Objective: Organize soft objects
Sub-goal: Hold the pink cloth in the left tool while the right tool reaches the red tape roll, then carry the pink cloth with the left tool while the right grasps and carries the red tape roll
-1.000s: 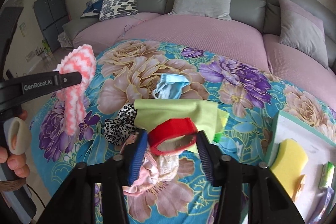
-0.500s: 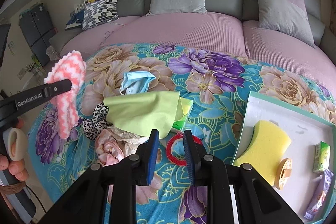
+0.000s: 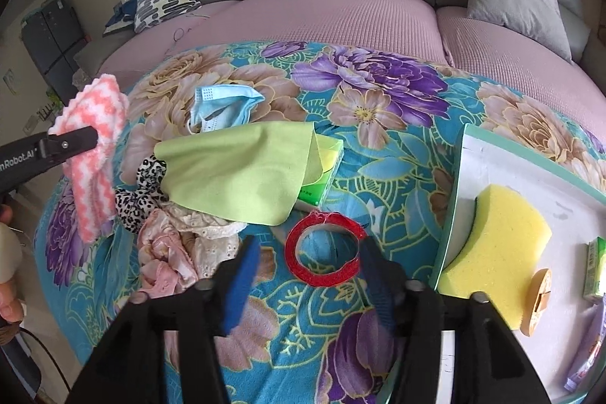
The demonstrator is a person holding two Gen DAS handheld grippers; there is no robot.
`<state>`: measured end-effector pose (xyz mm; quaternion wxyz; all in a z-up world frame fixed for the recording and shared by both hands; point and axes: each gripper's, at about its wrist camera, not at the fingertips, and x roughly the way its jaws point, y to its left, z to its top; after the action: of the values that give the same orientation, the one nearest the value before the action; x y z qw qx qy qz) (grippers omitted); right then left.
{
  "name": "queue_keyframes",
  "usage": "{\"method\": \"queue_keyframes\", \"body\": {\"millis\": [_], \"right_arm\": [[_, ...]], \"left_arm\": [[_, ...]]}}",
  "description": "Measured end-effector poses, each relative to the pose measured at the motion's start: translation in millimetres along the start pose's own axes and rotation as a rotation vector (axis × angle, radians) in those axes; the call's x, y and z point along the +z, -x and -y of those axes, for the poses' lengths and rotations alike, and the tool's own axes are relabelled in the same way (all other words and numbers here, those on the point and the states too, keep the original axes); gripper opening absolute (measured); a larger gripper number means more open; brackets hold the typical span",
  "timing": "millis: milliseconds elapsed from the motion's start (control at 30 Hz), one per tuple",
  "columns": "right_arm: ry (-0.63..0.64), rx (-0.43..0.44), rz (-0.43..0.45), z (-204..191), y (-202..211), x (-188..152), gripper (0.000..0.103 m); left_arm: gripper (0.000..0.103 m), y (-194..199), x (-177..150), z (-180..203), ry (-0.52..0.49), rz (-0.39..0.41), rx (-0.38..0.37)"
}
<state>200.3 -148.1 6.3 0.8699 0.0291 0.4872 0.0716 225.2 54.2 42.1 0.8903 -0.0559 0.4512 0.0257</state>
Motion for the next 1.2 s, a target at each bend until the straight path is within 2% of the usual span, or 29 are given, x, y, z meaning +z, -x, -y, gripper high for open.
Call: {"method": "queue_keyframes", "body": {"millis": [133,267,667,933,1067,1133,1200], "right_arm": [[0.022,-0.008,-0.012,-4,-8,1,0.060],[0.050,-0.061,-0.032,-8,-18,0,0.060],[0.103,-0.144,-0.051,-12,-33,-1,0.060],[0.091,-0.191,-0.066,-4,-41,-2,0.061],[0.024,-0.142,-0.071,9,-41,-3,0.054],[0.011,-0.140,-0.067,11,-39,-3,0.043],[-0.005,-0.127,-0.067,13,-38,-4,0.039]], "left_arm": [[0.021,-2,0,-3,0.008,-0.004,-0.003],[0.021,-3,0,-5,0.014,-0.007,-0.006],[0.021,-7,-1,-5,0.011,-0.017,-0.005],[0.021,-9,-2,1,-0.007,-0.023,0.007],[0.021,-9,-2,4,-0.018,-0.023,0.010],[0.021,-9,-2,5,-0.022,-0.023,0.011],[0.021,-8,-2,4,-0.024,-0.022,0.012]]}}
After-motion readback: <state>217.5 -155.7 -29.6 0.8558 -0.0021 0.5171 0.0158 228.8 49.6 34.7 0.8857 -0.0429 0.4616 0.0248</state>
